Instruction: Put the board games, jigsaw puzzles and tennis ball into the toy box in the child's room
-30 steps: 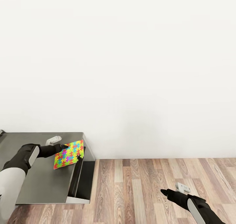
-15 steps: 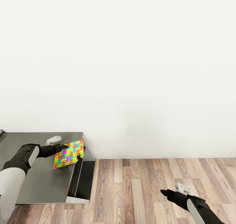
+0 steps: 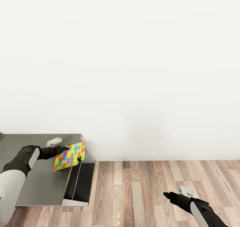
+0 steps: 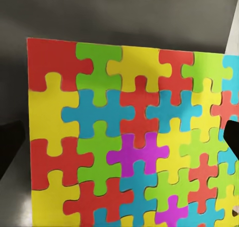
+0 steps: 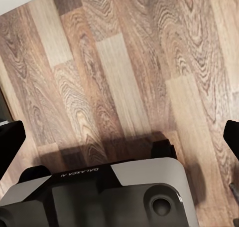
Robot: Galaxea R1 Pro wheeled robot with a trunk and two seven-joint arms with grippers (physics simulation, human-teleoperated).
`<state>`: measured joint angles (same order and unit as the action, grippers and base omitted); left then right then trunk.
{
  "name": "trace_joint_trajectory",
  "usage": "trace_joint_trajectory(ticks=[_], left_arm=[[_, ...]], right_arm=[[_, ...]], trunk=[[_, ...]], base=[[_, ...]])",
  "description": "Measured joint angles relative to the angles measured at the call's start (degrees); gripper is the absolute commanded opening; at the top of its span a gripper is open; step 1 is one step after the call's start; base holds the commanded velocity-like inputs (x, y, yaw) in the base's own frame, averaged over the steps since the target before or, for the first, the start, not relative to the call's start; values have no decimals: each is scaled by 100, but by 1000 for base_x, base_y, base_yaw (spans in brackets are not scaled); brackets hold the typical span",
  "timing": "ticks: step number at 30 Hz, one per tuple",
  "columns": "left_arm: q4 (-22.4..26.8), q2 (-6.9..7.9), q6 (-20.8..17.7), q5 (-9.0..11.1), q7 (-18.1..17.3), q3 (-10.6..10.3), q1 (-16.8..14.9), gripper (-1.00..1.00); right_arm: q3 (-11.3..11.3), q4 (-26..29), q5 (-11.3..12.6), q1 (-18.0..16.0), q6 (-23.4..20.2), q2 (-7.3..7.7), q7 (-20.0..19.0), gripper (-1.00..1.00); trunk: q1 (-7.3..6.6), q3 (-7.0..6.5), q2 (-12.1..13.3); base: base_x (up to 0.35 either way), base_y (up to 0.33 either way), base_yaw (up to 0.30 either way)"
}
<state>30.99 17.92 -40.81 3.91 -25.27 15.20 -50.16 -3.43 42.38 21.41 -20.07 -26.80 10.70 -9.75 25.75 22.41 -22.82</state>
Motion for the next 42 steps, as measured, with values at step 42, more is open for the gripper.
trace_joint_trajectory(ticks=[42], left_arm=[[360,1671,-977,78,-4595,1001,98,100]], right_arm=[[-77,81,84,3,-51,-2,-1086,100]], trunk=[[0,0,0]], base=[[0,-1,0]])
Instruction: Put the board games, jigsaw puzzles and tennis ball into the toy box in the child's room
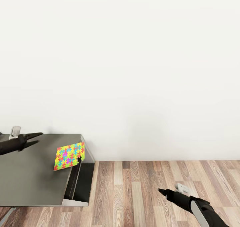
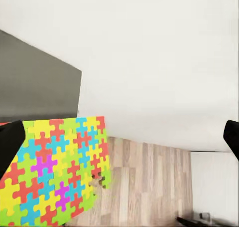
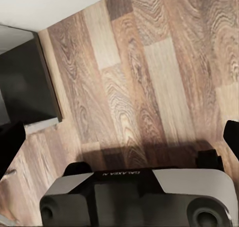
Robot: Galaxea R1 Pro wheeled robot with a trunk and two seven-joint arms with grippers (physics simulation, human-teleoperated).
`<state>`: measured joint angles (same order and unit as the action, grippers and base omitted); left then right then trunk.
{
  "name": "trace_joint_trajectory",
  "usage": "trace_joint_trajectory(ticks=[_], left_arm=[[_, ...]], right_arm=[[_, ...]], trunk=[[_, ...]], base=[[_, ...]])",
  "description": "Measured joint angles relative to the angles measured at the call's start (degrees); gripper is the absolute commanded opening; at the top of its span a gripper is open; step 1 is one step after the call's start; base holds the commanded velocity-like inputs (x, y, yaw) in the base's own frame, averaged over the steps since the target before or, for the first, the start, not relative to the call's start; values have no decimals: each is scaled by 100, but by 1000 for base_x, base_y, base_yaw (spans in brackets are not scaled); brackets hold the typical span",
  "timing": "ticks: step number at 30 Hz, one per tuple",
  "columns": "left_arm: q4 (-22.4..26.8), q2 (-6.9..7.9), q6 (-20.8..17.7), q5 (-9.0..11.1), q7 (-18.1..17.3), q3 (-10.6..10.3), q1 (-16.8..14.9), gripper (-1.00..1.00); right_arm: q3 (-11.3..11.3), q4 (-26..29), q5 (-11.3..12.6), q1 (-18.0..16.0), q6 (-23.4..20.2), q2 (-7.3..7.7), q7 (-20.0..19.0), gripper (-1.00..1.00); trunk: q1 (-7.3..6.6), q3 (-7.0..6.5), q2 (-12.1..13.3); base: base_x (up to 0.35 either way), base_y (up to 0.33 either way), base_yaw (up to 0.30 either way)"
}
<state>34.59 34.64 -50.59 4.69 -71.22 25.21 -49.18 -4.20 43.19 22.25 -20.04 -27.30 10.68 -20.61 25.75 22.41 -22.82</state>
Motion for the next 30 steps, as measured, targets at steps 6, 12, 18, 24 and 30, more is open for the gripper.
trace_joint_trajectory(ticks=[6,12,18,24,30], left_arm=[[-3,97,51,-3,-942,-1,238,100],[-4,202,101,7,-1492,-1,499,100],[-4,260,288,12,-1852,-5,741,100],[2,266,427,25,-1853,-10,823,100],[4,263,465,38,-1853,-22,845,100]], right_arm=[[-56,8,11,-70,-14,13,-842,100],[-79,10,23,-288,-11,-21,-1137,100],[-85,11,49,-418,8,-51,-1251,100],[-88,43,158,-452,36,-73,-1281,100],[-101,254,236,-460,47,-76,-1329,100]], trunk=[[0,-2,0],[0,-3,0],[0,-23,0],[0,-71,0],[0,-125,0]], base=[[0,0,0],[0,0,0],[0,0,0],[0,0,0],[0,0,0]])
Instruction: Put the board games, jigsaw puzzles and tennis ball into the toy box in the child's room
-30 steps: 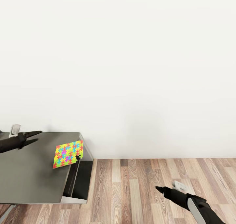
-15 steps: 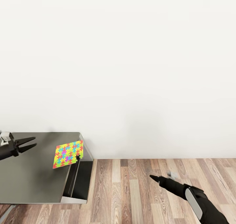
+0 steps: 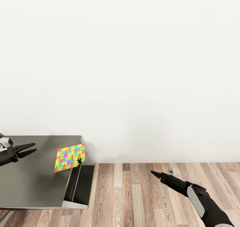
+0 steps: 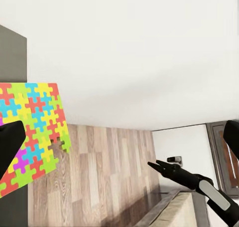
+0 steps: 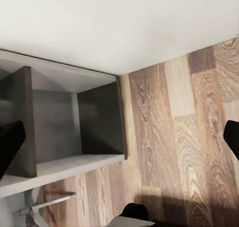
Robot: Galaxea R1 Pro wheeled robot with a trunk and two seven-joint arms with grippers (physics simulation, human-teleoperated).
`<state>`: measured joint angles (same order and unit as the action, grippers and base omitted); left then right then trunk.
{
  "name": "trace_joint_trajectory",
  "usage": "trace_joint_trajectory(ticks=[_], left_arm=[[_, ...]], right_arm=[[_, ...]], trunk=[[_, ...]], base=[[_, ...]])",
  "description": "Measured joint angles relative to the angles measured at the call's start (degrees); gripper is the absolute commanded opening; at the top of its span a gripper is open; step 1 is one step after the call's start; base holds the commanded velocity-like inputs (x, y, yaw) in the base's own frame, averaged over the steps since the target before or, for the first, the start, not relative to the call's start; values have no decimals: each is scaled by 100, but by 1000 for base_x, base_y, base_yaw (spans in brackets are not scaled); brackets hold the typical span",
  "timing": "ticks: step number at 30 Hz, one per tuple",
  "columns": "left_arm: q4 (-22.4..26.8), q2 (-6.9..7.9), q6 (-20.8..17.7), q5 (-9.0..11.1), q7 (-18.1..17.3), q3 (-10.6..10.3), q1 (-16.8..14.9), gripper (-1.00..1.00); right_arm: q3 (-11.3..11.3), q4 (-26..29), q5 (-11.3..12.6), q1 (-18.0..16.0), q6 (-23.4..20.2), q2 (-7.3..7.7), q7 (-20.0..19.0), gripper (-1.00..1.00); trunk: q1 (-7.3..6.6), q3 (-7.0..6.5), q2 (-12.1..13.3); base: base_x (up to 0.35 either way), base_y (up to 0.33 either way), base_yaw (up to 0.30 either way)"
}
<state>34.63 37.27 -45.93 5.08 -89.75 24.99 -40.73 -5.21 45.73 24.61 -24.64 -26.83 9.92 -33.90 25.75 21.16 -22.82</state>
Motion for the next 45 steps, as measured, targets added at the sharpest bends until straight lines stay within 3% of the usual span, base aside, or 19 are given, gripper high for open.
trace_joint_trajectory(ticks=[27,45], left_arm=[[246,-62,18,17,-1,9,16,100],[264,-63,30,18,-1,5,19,100]], right_arm=[[35,161,31,-3,95,-4,-181,100],[56,162,29,-2,208,-5,-419,100]], trunk=[[0,-85,0],[0,-242,0]], base=[[0,10,0],[0,115,0]])
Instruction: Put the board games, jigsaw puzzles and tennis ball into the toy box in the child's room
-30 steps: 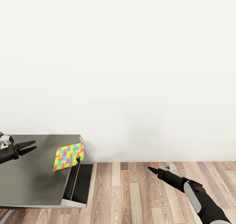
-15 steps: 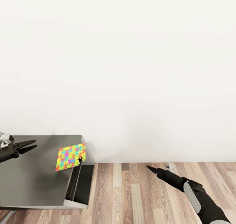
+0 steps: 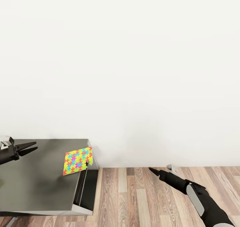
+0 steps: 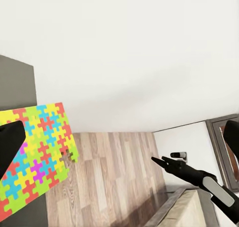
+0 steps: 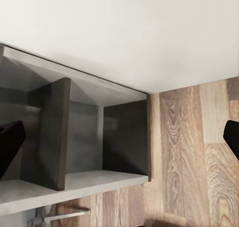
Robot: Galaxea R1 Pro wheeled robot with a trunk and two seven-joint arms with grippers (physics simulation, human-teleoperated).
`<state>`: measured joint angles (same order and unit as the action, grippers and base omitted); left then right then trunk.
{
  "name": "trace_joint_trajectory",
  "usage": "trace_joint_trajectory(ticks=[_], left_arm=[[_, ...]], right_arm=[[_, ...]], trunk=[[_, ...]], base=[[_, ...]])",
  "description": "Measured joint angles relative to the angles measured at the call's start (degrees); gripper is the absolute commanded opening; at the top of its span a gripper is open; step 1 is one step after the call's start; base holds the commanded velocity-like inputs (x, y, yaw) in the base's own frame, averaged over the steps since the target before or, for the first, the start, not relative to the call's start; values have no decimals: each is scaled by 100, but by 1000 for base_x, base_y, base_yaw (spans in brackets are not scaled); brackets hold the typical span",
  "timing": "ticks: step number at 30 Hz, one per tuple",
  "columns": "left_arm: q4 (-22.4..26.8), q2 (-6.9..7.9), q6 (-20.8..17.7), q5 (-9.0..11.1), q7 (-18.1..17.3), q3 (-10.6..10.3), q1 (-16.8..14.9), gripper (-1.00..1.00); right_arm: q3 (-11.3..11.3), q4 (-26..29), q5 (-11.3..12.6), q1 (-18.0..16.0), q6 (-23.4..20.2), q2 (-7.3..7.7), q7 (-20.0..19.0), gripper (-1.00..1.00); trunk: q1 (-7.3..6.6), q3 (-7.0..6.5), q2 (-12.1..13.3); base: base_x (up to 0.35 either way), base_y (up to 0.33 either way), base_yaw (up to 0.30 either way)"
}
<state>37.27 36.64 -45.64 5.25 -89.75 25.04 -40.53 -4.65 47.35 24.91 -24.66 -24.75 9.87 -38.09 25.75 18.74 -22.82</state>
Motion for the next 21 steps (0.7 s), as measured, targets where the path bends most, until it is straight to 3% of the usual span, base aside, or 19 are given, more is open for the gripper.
trace_joint_trajectory(ticks=[14,21], left_arm=[[21,-6,10,0,0,-7,6,100],[33,-8,10,3,0,-13,7,100]], right_arm=[[0,10,-14,1,5,-144,-187,100],[-33,87,-8,7,8,-161,-761,100]], trunk=[[0,-134,0],[0,-201,0]], base=[[0,5,0],[0,0,0]])
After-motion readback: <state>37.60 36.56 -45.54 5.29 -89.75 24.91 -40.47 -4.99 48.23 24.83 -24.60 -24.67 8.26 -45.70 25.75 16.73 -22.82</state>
